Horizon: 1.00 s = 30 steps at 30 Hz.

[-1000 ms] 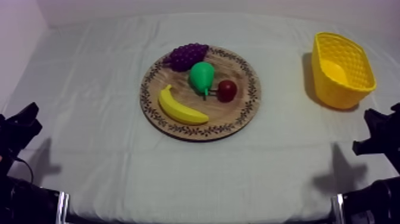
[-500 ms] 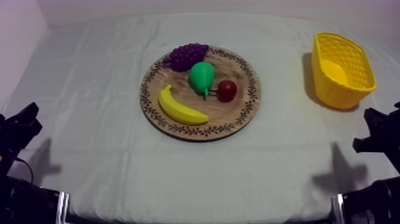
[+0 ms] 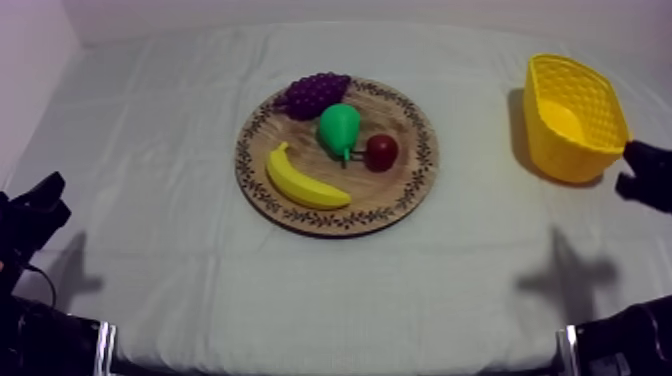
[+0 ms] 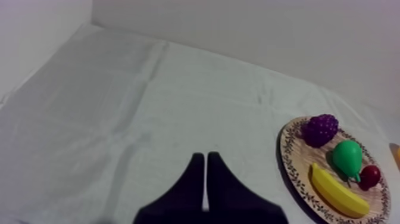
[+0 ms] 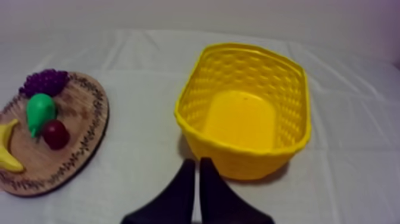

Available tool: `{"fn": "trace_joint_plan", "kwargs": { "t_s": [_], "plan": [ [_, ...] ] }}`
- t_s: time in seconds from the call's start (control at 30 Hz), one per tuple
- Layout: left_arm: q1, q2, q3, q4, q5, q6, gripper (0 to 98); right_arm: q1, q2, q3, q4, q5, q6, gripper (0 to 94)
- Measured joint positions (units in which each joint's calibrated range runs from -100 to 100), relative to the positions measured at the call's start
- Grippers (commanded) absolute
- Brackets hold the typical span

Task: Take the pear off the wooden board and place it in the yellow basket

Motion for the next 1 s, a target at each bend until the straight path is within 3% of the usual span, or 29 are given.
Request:
{"fn": "trace_joint_plan", "kwargs": {
  "t_s": [0.47,1.0],
  "plan": [
    [0.0,0.0,0.0,0.0,0.0,0.0,0.1,-2.5,24.6,-33.2,-4.6,15.3,-1.3,0.5],
    [0.0,0.0,0.0,0.04,0.0,0.0,0.1,-13.4,48.7,-65.2,-4.7,27.8,-10.7,0.6]
  ]
}}
